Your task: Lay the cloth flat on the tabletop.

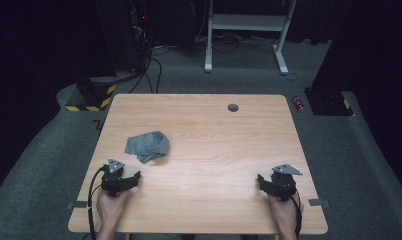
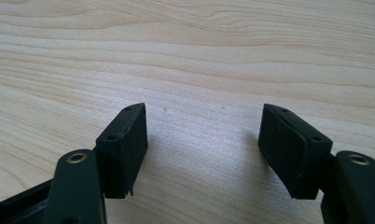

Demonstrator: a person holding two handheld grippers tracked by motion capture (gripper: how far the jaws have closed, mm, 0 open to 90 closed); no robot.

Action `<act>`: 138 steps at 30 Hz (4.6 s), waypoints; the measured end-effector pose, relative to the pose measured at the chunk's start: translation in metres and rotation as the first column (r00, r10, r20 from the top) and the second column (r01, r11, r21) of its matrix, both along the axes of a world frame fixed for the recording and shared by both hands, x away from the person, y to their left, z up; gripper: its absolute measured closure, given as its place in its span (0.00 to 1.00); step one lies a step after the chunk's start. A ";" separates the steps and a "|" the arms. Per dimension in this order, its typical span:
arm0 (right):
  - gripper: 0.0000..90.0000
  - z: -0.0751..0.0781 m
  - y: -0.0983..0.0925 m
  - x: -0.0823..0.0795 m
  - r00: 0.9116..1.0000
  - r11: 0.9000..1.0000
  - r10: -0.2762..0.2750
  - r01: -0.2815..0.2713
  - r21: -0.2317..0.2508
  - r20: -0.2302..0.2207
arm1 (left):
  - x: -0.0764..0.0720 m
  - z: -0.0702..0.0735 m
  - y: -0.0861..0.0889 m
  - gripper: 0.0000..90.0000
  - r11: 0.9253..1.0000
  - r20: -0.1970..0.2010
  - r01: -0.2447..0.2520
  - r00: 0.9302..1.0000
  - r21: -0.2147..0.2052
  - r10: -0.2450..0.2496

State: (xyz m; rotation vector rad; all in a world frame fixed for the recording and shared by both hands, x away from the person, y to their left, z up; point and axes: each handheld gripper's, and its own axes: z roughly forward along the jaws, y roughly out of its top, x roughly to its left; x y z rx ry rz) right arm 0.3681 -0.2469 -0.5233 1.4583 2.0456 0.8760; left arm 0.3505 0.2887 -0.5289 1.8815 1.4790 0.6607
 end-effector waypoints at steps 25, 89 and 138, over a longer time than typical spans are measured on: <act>0.36 0.000 0.000 0.000 1.000 1.000 0.003 -0.003 0.001 -0.002 | 0.000 0.001 -0.002 0.29 0.999 -0.006 0.024 1.000 -0.024 -0.024; 0.35 0.000 0.000 0.000 1.000 1.000 0.007 -0.007 0.000 -0.004 | 0.079 0.010 -0.041 0.78 0.998 -0.048 0.055 0.997 -0.025 -0.056; 0.35 0.000 0.000 0.000 1.000 1.000 0.006 -0.006 0.001 -0.004 | 0.040 0.036 -0.156 0.96 0.853 0.051 0.461 0.885 -0.244 -0.463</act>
